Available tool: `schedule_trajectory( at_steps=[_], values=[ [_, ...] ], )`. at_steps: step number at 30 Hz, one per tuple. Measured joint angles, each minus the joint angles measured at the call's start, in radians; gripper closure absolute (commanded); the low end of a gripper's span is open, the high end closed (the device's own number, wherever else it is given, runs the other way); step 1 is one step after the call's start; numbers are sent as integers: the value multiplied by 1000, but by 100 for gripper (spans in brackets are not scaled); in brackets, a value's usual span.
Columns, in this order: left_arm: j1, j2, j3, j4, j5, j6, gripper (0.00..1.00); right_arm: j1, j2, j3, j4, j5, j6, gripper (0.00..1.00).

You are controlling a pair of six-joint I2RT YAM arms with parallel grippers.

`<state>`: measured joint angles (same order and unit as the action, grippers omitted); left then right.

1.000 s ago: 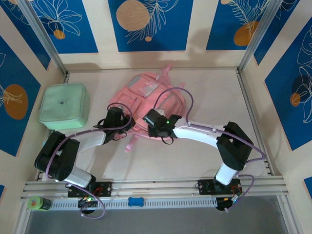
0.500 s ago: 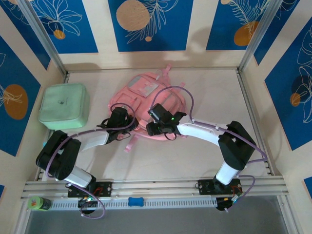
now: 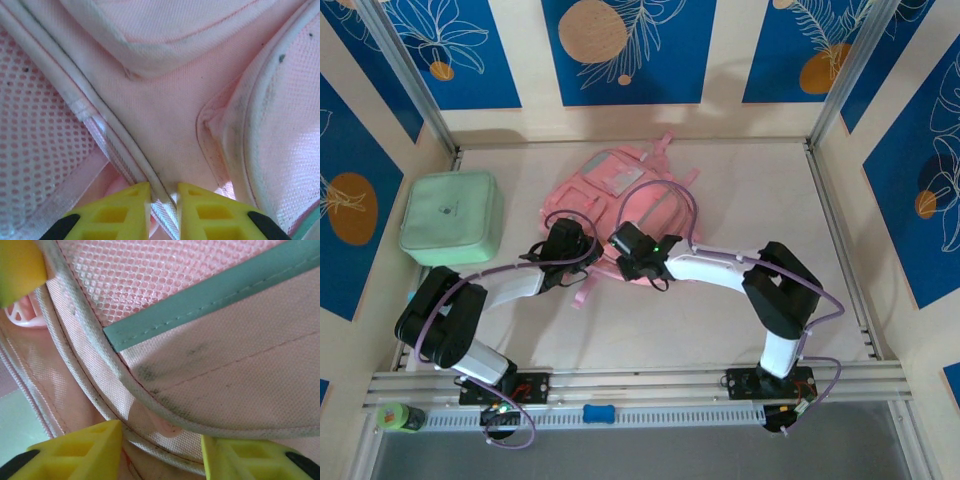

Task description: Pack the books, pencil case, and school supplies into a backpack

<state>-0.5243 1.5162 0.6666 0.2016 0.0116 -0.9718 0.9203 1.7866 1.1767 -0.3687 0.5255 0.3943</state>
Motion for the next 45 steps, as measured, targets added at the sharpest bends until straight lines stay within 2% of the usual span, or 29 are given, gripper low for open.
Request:
schedule_trajectory(
  at_steps=[2,8,13,16,26,34,36,39,45],
  values=[
    [0,7,0,0,-13,0,79,9,0,0,8,13,-3,62],
    [0,41,0,43,-20,-19,81,26,0,0,25,25,-36,75],
    [1,61,0,72,-31,-26,80,30,0,0,55,24,-77,93],
    [10,66,0,76,-32,-26,80,30,0,0,59,25,-82,100],
    [36,74,2,75,-21,-33,81,29,-74,-31,-45,56,-4,100],
    [79,93,28,71,-28,9,81,-38,-122,-68,-145,45,51,100],
    [79,83,28,63,-21,18,80,-31,-122,-60,-137,5,44,89],
    [82,61,23,45,-14,20,80,-8,-93,8,-146,-35,42,80],
    [87,2,11,-11,-13,15,78,16,45,199,-126,-34,67,63]
  ],
)
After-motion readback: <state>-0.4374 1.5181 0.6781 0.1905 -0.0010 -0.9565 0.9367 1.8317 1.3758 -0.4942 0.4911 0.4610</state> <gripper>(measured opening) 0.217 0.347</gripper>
